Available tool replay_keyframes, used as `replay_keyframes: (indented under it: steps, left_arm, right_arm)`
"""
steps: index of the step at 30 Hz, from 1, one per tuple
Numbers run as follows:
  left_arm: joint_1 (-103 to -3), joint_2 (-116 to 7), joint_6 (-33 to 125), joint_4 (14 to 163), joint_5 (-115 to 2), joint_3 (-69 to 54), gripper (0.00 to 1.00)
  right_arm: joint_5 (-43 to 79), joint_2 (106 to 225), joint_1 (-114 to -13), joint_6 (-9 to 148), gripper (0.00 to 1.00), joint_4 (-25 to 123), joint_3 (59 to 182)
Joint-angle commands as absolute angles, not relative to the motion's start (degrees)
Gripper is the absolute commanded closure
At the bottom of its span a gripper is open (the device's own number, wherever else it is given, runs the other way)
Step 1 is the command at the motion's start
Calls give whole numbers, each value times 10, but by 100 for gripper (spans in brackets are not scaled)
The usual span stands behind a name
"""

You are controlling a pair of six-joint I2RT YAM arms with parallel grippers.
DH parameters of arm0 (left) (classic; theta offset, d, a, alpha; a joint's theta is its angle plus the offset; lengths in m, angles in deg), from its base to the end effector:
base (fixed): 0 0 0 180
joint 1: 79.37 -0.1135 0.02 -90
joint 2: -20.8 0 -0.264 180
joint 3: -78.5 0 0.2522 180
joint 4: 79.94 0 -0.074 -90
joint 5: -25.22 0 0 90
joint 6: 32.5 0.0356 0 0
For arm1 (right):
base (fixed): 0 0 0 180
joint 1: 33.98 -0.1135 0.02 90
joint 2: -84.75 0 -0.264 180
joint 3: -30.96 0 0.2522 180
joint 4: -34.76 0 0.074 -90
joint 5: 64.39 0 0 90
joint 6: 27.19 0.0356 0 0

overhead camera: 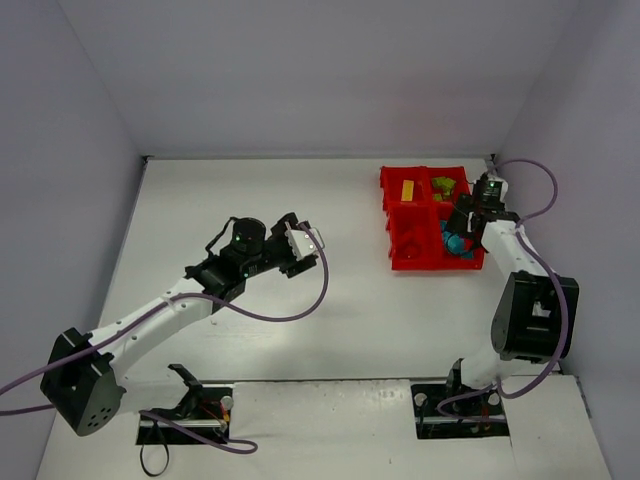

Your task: Sort the legos into containers by color

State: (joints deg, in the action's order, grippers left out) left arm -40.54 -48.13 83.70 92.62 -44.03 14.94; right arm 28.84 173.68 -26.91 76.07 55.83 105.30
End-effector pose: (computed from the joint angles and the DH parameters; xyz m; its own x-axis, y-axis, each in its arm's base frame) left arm 0.2108 -0.1859 0.3125 0.2227 0.3507 -0.9096 0.8438 0.3979 0.3600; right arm 0.3452 -0.0448 0.2501 -0.5245 0.2958 -0.7984 0.2965 0.9425 0.1544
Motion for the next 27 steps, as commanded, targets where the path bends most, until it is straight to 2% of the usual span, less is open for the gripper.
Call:
replay_keyframes:
  steps: [1, 3, 7, 10, 11, 15, 19, 27]
  left_arm:
    - [-409, -458, 833, 968, -430, 136, 75]
    - [-409, -457, 833, 969, -428, 137, 75]
    - [-409, -453, 833, 975, -426, 140, 75]
    - [-409, -447, 834, 980, -425, 144, 75]
    - [-409, -446, 835, 981, -424, 145, 75]
    - [-409, -442, 838, 983, -422, 148, 75]
    - [-409, -440, 837, 984, -420, 150, 75]
    - [-409, -441, 838, 986, -418, 151, 75]
  right_arm:
    - [302, 1725, -269, 758, 38, 530, 1080]
    - [290, 1705, -269, 760, 31, 528, 1077]
    - [190, 1655, -272, 770, 29, 515, 1067]
    - [42, 1610, -283, 794, 30, 484, 1048]
    - [-47, 1595, -288, 804, 30, 450, 1042]
    - [-180, 1574, -344, 850, 29, 406, 1046]
    - [-215, 1570, -463, 871, 27, 383, 1047]
    - [-233, 1599, -577, 929, 26, 290, 1022]
